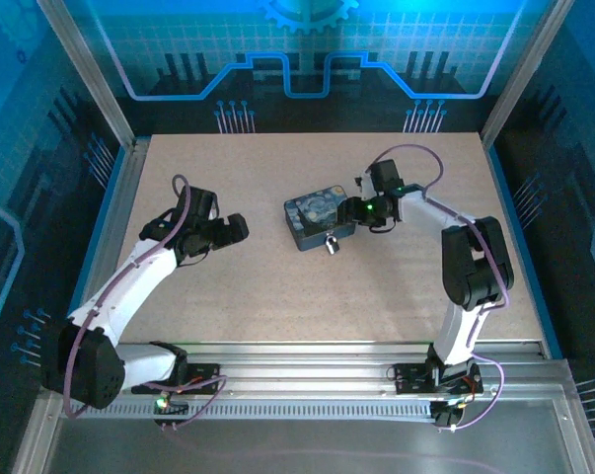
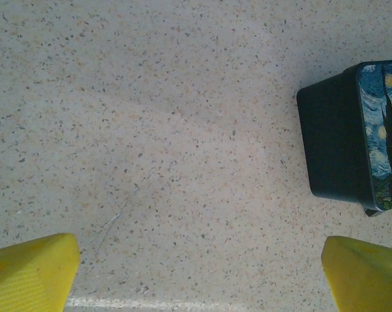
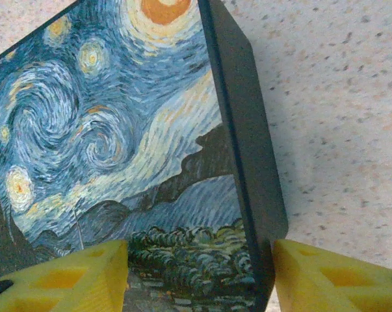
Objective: Unlock the padlock with the key
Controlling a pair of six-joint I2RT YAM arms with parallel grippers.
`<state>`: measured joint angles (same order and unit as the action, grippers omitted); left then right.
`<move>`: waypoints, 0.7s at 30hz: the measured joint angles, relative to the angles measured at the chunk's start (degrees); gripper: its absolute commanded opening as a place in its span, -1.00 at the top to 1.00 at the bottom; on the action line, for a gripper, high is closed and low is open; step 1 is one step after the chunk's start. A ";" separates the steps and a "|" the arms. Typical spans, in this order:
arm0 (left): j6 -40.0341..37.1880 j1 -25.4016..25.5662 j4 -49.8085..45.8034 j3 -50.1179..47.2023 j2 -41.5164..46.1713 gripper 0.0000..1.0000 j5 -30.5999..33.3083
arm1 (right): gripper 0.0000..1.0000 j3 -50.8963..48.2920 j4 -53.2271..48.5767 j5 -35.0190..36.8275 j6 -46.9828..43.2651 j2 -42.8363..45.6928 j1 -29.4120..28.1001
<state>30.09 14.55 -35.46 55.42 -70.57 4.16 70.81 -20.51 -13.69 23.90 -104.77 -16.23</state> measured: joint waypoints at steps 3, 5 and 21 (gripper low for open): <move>0.00 0.00 -0.33 0.09 0.00 -0.94 0.04 | -0.02 -3.63 2.84 -0.09 3.43 2.21 -1.60; 0.02 0.00 -0.37 0.26 -0.02 -0.94 0.04 | 0.02 -5.97 4.76 -0.07 6.62 3.61 -3.06; 3.52 -0.42 -4.39 2.56 -4.37 -0.97 4.20 | 0.05 -10.12 20.22 2.05 34.32 1.70 -12.66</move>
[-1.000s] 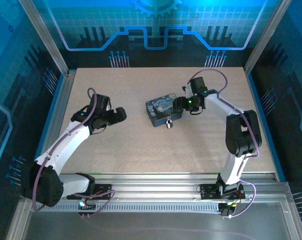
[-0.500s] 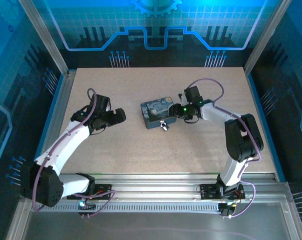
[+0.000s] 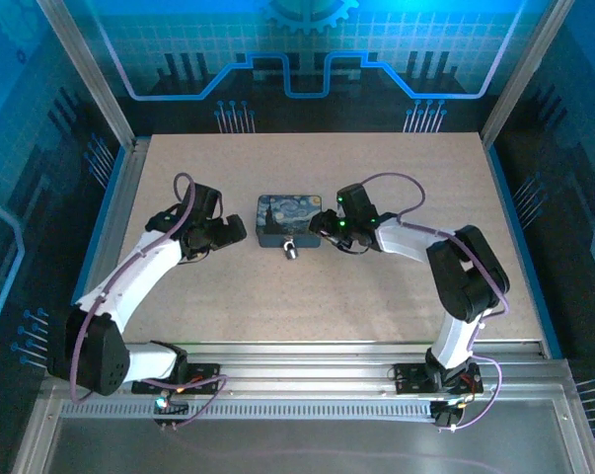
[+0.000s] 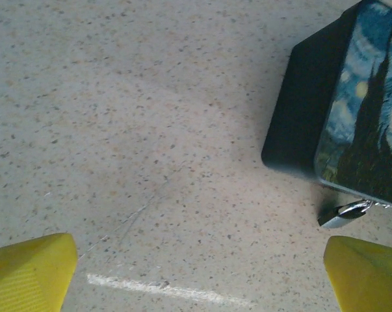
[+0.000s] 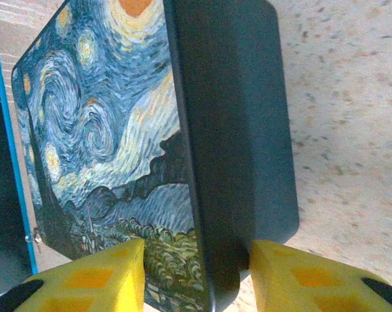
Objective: Unlock the padlock with the key
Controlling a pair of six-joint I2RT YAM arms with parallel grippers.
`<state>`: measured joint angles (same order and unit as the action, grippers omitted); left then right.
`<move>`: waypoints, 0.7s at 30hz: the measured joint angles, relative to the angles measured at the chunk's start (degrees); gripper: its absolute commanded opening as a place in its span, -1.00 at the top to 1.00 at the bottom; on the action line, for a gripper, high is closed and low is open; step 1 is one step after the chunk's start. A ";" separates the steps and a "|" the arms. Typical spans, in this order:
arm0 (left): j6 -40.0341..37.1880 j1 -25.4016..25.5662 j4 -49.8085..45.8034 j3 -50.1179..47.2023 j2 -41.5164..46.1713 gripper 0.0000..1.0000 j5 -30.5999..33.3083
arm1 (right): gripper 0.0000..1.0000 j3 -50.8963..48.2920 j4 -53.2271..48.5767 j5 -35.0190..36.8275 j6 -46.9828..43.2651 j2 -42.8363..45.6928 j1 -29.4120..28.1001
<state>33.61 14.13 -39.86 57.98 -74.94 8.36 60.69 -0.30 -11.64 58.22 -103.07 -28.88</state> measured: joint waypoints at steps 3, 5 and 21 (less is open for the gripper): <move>1.55 -2.71 -1.68 1.40 -1.29 -0.96 1.27 | -0.05 1.60 -0.39 -0.33 -0.04 -1.05 -0.66; 2.75 -5.88 -2.08 2.10 -2.25 -0.95 2.05 | -0.11 2.40 -2.45 -0.17 -1.75 -1.03 -1.01; 4.68 -37.18 -0.20 1.81 -8.87 -0.24 9.22 | -0.07 8.44 -23.08 0.63 -24.74 10.12 -1.60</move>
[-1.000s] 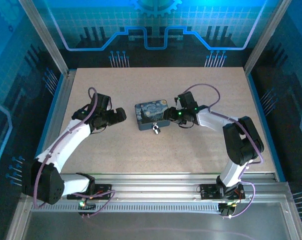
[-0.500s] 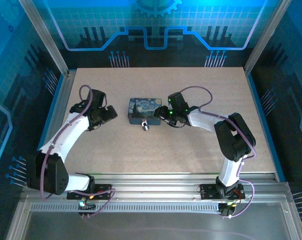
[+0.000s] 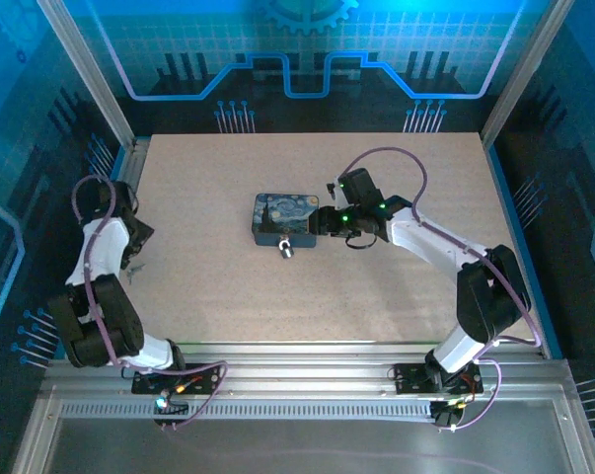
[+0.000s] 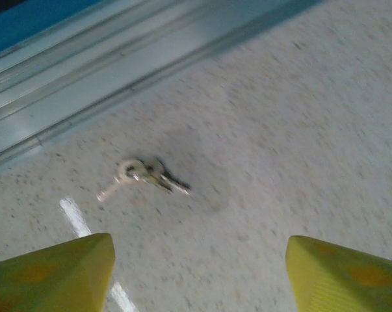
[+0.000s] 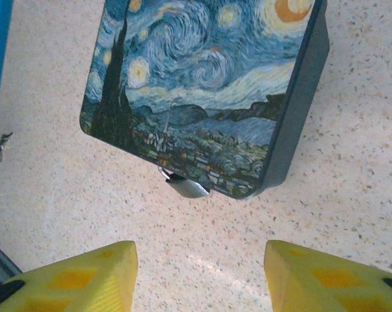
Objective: Unlock the padlock with the key
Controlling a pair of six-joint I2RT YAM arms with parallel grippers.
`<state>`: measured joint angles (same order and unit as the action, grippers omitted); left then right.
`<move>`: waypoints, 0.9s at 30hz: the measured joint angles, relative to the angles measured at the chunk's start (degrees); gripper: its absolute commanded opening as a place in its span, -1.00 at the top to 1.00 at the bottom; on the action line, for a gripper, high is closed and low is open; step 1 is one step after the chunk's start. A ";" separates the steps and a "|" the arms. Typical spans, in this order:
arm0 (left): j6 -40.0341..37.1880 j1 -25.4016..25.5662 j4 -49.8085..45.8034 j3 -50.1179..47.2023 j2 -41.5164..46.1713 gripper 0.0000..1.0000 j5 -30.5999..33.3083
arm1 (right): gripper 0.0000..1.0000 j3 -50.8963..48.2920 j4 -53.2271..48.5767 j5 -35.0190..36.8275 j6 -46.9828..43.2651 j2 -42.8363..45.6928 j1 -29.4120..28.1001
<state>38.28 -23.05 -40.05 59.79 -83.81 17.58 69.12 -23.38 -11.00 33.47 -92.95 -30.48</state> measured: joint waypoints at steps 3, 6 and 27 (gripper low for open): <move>-0.83 -2.32 1.22 -0.04 -3.08 -0.10 -0.02 | -0.06 -0.02 -1.18 -0.09 -0.37 0.00 -0.24; -1.11 -3.45 2.32 -0.55 -5.75 -0.08 -0.48 | -0.04 -0.02 -1.75 -0.20 -0.35 -0.02 -0.70; -3.13 -6.43 5.42 -2.69 -14.14 0.03 -1.53 | 0.01 -0.02 -2.36 -0.20 -0.33 -1.09 -1.09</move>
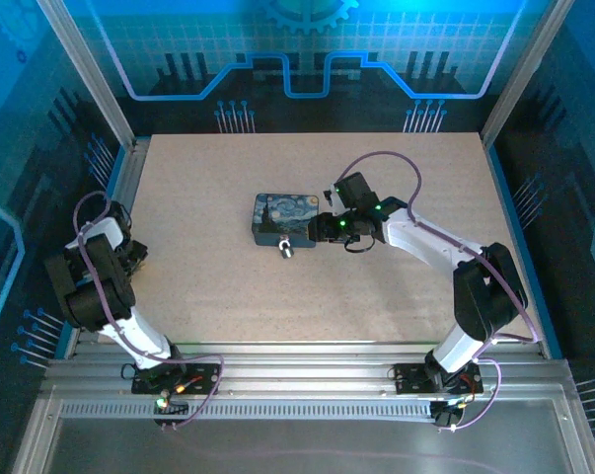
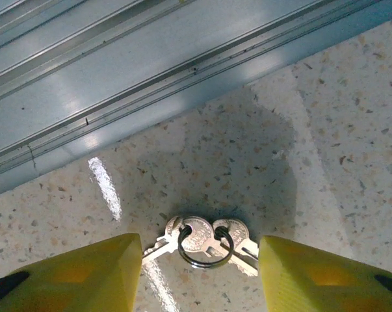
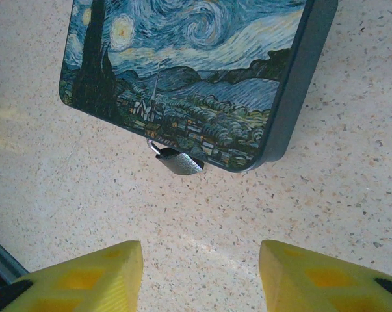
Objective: Unlock the padlock with the key
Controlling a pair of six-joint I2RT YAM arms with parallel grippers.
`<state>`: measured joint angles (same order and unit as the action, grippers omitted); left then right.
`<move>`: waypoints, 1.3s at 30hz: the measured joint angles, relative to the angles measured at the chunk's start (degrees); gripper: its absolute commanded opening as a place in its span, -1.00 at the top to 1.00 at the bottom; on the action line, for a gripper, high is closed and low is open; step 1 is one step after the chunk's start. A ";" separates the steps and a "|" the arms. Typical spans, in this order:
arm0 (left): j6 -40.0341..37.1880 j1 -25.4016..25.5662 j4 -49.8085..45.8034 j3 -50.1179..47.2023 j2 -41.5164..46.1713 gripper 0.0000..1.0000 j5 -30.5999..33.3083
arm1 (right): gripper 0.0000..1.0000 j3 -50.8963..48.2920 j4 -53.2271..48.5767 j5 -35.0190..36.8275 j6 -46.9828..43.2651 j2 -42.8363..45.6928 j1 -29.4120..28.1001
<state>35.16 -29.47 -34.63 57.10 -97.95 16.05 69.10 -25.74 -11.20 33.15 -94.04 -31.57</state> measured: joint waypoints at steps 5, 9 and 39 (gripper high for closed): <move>-0.85 0.00 0.48 0.00 -0.48 0.14 -0.09 | 0.02 0.00 0.04 -0.04 0.00 -0.17 0.02; -1.22 0.00 0.52 0.00 -0.48 0.23 -0.68 | 0.03 0.00 0.04 -0.42 0.00 -0.26 0.02; -4.26 4.83 -0.09 1.07 -0.48 0.93 -1.51 | 0.04 0.00 0.22 -1.40 0.00 -2.01 0.02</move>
<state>30.89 -24.64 -34.72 58.17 -98.43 14.55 69.10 -25.52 -12.60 33.15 -96.05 -31.55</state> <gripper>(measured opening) 0.052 0.478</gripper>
